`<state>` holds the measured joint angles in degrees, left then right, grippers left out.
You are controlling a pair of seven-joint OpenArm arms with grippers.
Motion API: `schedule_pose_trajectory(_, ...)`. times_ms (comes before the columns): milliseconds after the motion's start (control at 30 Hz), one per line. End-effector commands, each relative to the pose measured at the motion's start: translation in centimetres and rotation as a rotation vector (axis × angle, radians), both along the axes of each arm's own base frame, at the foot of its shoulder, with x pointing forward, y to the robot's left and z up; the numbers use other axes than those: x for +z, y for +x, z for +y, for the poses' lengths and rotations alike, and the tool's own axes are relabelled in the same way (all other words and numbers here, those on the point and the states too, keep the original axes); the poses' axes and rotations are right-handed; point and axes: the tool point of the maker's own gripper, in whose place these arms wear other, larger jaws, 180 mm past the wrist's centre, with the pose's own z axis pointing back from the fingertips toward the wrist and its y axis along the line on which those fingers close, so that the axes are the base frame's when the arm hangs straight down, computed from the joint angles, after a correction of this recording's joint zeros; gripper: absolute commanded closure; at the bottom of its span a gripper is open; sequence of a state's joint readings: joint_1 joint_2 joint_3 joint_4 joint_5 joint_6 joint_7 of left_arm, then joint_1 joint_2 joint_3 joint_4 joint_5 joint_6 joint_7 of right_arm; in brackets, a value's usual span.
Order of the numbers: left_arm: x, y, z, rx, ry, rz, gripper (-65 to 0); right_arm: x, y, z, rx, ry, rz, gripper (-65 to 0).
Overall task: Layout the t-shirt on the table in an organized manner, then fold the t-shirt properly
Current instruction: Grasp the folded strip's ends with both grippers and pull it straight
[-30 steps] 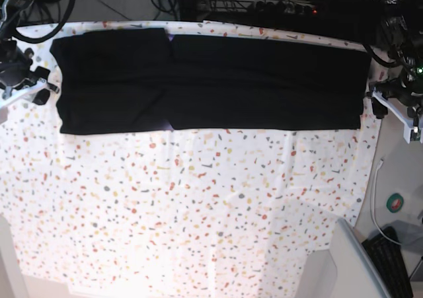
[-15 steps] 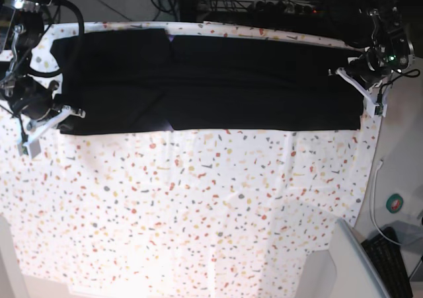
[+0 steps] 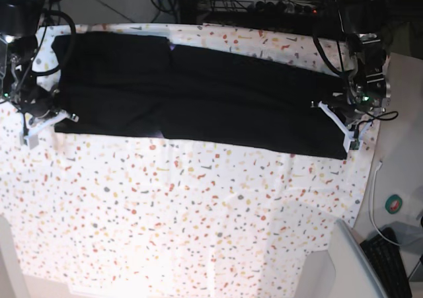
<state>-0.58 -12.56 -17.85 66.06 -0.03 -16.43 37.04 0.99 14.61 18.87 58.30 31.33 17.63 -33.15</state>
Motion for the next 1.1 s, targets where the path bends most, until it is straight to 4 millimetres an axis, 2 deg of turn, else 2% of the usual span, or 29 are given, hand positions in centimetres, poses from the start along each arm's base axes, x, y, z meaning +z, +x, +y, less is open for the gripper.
schedule_pose_trajectory(0, -1.0, -1.0, -1.2, -0.023, -0.030, 0.061, 0.0, 0.8, 0.8, -2.1, -0.011, -0.052, -0.009, 0.0)
schedule_pose_trajectory(133, -1.0, -0.7, -2.0, -0.050, -0.028, 0.059, 0.0, 1.4, 1.1, -3.6, -0.013, -0.081, -0.016, 0.0)
schedule_pose_trajectory(200, -0.9, -1.3, -1.9, -0.049, -0.022, 0.060, 0.0, 1.7, 1.1, -4.3, -0.012, -0.096, -0.017, 0.0)
schedule_pose_trajectory(333, -0.7, -2.2, -1.8, -0.058, -0.010, 0.058, 0.0, 2.2, 1.9, -4.5, -0.011, -0.099, -0.034, 0.0)
schedule_pose_trajectory(633, -2.0, -5.5, -1.3, -0.057, -0.007, 0.118, 0.0, 3.5, 3.9, -4.4, -0.010, -0.100, -0.075, 0.0)
schedule_pose_trajectory(733, -1.3, -5.7, -1.5, -0.071, 0.004, 0.100, 0.0, 4.2, 4.6, -4.3, -0.004, -0.103, -0.090, 0.0)
schedule_pose_trajectory(767, -0.9, -5.7, -1.6, -0.076, 0.008, 0.088, 0.0, 5.1, 5.0, -4.3, 0.007, -0.116, -0.117, 0.0)
schedule_pose_trajectory(833, -0.2, -5.5, -1.7, -0.087, 0.018, 0.069, 0.0, 6.4, 4.8, -3.7, 0.044, -0.138, -0.143, 0.0)
schedule_pose_trajectory(933, 0.7, -5.6, -1.5, -0.089, 0.039, 0.104, 0.0, 9.8, 4.7, -2.3, 0.121, -0.185, -0.185, 0.0)
schedule_pose_trajectory(1067, 3.7, -4.5, -0.1, -0.047, 0.072, 0.036, 0.0, 11.0, 2.3, 0.6, 0.197, -0.182, -0.144, 0.0)
